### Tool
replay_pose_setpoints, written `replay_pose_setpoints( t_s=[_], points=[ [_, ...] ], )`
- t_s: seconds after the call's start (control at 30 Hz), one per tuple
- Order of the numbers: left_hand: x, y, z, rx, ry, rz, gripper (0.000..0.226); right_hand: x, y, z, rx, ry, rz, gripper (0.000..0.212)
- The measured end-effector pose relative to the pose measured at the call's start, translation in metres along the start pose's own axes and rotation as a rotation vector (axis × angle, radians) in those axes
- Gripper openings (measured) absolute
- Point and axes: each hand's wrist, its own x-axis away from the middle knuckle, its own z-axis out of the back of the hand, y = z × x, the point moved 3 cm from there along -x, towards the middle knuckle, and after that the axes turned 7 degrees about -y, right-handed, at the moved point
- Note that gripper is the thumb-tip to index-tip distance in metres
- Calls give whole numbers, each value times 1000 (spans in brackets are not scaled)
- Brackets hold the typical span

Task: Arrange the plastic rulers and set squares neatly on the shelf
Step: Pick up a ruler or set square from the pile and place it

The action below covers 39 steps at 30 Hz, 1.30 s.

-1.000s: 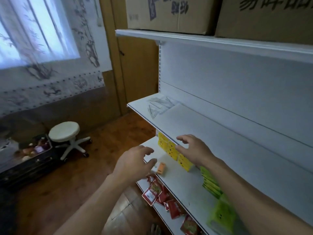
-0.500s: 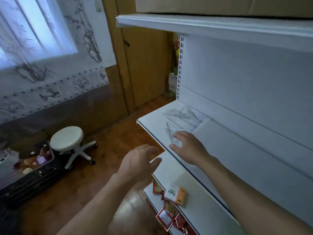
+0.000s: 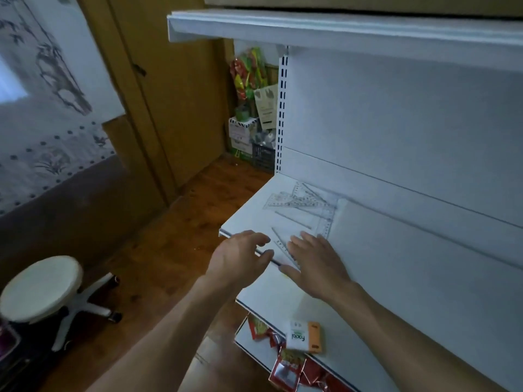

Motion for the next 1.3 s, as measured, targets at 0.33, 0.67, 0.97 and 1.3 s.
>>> replay_pose_setpoints(
  t_s=[0.33,0.67,0.97,1.3],
  points=[
    [-17,-32,6,29,-89,-163,37,17,-22,-9,-243,225,-83,30],
    [-31,-28,13,95,-149,-198,37,14,1,19,-223,435,-225,23],
    [-42,-20,11,152,-188,-190,36,10,37,41,-748,501,-549,13],
    [-66,13,19,459,-264,-125,35,24,59,65,-987,661,-585,9]
  ],
)
